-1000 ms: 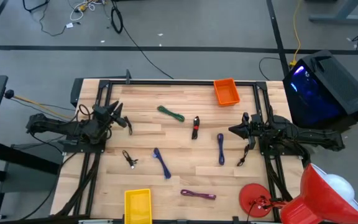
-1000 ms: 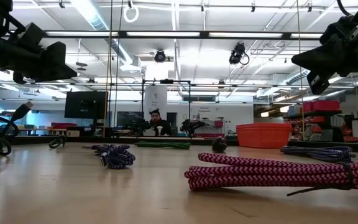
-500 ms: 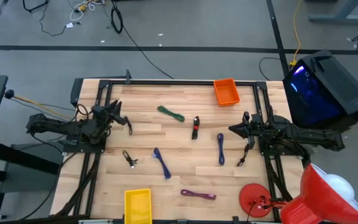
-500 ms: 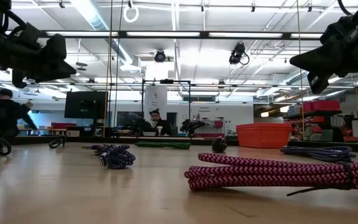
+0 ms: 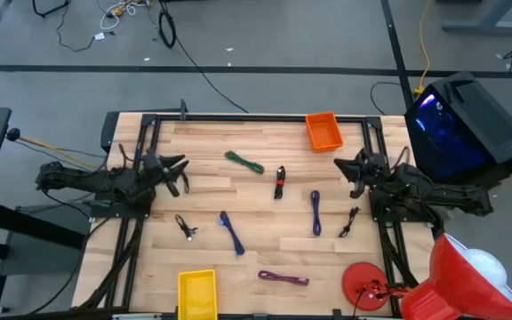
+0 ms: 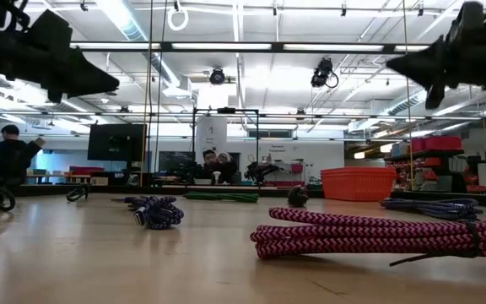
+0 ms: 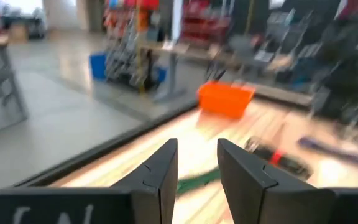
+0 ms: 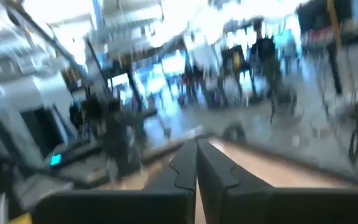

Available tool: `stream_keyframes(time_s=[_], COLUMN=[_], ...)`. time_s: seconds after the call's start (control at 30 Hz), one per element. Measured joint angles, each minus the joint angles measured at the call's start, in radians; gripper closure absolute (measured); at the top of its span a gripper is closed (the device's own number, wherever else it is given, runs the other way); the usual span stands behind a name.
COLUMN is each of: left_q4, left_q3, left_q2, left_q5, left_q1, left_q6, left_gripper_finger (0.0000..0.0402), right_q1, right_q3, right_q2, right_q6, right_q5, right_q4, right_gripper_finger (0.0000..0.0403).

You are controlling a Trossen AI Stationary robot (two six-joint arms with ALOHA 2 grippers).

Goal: Pick & Place USB Port
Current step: Put the black charger cable into the orange bin

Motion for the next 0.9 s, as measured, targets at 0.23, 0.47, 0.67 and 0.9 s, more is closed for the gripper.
stream_keyframes(time_s=[0.23, 0.47, 0.67, 0.9], left_q4=[-0.342, -0.454, -0.441, -0.438], left_q3=[0.198, 0.278, 0.282, 0.282], left_q2=[0.262, 0.580, 0.787, 0.898], left_q5=[0.126, 0.282, 0.356, 0.473], left_q1=[0.129, 0.269, 0.328, 0.371], left_q6=[-0.227, -0.417, -0.544, -0.629], left_gripper_finger=[0.0284, 0.0284, 0.0282, 0.0224], right_q1=[-0.001, 0.000, 0.000, 0.000], right_q3=[0.000, 0.000, 0.000, 0.000], right_q2=[0.000, 0.000, 0.000, 0.000], right_q6=[-0.056, -0.056, -0.104, -0.143], right_q5=[0.037, 0.037, 0.036, 0.037], right_q4=[0.103, -0.020, -0.049, -0.087], right_gripper_finger=[0.0387, 0.0387, 0.0387, 0.0387])
